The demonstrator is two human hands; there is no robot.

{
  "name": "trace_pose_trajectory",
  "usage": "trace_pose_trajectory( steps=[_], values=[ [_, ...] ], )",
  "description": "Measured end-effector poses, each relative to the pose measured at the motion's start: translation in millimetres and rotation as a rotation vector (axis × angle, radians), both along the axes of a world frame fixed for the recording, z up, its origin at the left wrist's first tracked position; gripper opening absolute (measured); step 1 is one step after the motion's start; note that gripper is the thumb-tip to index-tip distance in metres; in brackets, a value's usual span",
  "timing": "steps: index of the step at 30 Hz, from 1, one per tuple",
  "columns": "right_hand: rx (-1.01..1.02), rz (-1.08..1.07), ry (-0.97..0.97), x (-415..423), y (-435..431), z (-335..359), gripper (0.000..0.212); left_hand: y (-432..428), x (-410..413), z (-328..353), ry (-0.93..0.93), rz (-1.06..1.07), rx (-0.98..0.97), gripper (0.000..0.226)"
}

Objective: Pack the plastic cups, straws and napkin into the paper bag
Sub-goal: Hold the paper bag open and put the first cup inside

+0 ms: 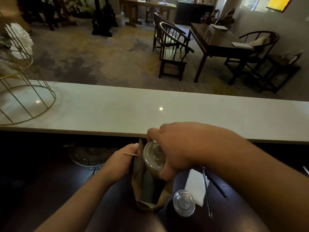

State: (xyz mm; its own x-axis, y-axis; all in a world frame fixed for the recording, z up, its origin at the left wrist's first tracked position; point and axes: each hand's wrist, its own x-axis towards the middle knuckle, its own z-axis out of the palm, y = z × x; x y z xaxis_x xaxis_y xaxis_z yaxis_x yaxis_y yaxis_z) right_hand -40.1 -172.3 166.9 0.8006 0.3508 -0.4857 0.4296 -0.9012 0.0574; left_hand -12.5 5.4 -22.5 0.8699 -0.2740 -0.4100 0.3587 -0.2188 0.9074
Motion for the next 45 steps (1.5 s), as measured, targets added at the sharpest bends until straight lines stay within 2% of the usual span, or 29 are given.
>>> trace_pose_trajectory(
  steps=[5, 9, 13, 14, 17, 20, 27, 30, 34, 39, 45],
  values=[
    [0.076, 0.055, 0.087, -3.2, 8.7, -23.3, 0.086, -1.3, 0.7, 1.1, 0.041, 0.050, -0.065, 0.044],
    [0.102, 0.099, 0.057, -8.8, 11.5, -30.3, 0.094, -2.8, 1.4, 0.0, 0.055, 0.059, -0.103, 0.043],
    [0.180, 0.159, 0.014, -15.8, 13.1, -24.3, 0.094, 1.2, 3.6, -4.9, -0.038, 0.050, -0.064, 0.018],
    [0.193, 0.169, 0.015, -17.4, 14.6, -22.9, 0.092, 2.5, 4.9, -6.8, -0.024, 0.049, -0.074, 0.017],
    [0.197, 0.180, 0.101, -18.6, 20.1, -25.0, 0.090, 5.3, 7.2, -5.4, -0.013, 0.019, -0.061, 0.025],
    [0.215, 0.138, 0.183, -14.0, 18.9, -34.4, 0.084, 4.1, 4.5, 2.1, -0.036, -0.019, 0.001, 0.044],
    [0.133, -0.029, 0.135, 3.3, -5.4, -57.6, 0.087, 4.5, 3.1, 2.6, 0.054, -0.005, 0.048, 0.044],
    [0.053, -0.086, 0.078, 7.9, -9.0, -67.3, 0.085, 3.7, 2.8, -0.6, 0.009, 0.004, 0.119, 0.036],
    [0.026, -0.126, 0.036, 13.3, -10.0, -91.8, 0.086, 1.3, -3.3, -7.0, -0.242, -0.057, 0.465, 0.004],
    [0.028, -0.171, 0.055, 20.6, -7.2, -130.8, 0.084, -5.4, -11.2, -6.0, -0.326, -0.024, 0.635, 0.014],
    [-0.004, -0.151, 0.105, 39.2, -0.5, -175.9, 0.090, -11.1, -13.5, -6.4, -0.474, -0.011, 0.712, 0.018]
  ],
)
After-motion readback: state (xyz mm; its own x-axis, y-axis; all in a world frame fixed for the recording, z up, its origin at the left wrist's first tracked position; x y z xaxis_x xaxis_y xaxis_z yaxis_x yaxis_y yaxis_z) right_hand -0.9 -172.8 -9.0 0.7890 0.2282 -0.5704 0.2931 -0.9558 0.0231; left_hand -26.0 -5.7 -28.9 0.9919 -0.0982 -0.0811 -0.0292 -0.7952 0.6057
